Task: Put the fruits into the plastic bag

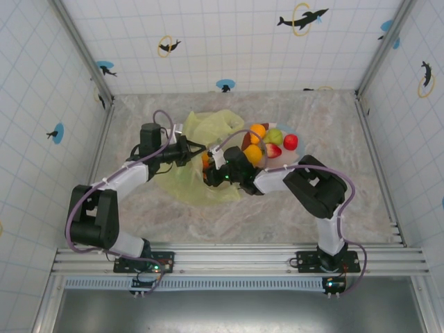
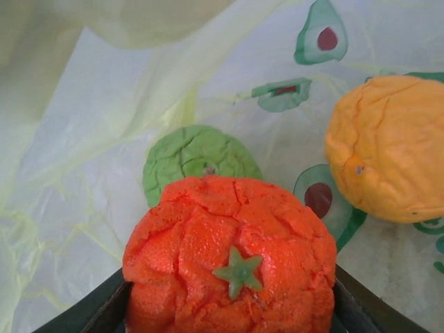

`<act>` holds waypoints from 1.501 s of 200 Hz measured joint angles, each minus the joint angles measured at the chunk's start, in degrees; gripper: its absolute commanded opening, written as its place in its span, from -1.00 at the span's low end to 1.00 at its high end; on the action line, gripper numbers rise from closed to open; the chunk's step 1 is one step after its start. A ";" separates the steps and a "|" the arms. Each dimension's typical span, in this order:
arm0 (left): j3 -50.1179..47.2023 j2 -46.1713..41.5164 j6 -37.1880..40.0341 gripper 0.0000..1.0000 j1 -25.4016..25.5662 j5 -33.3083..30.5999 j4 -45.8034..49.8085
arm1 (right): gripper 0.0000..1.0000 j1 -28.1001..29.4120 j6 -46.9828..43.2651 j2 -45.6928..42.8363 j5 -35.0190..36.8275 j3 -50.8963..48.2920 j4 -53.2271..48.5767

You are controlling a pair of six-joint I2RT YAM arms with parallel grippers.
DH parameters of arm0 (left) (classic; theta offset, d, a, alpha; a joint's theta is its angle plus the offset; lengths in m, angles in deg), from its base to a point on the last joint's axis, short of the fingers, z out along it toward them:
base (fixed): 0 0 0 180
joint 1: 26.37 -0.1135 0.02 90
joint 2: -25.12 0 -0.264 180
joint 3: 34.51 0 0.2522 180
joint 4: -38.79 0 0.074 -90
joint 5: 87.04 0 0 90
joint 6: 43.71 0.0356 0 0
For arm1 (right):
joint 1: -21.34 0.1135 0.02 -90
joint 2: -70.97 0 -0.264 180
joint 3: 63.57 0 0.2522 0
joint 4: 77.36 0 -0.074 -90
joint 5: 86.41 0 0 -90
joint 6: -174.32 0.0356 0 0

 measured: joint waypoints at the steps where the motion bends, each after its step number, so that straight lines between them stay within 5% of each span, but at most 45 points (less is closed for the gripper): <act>1: 0.00 0.00 0.00 -1.00 0.00 0.00 0.04 | 0.17 0.00 0.13 0.02 -0.02 0.00 0.13; 117: 1.36 0.70 0.02 -1.00 -0.42 -0.04 2.97 | 0.18 1.40 8.61 5.35 4.79 3.45 8.09; 205: 1.36 0.70 -0.46 -1.00 -0.66 -1.31 3.32 | 0.24 4.39 8.24 4.20 -2.47 -1.51 6.73; 300: 0.87 0.00 -0.46 -1.00 -0.96 -1.99 2.45 | 0.68 5.86 9.51 7.69 -3.78 5.40 3.96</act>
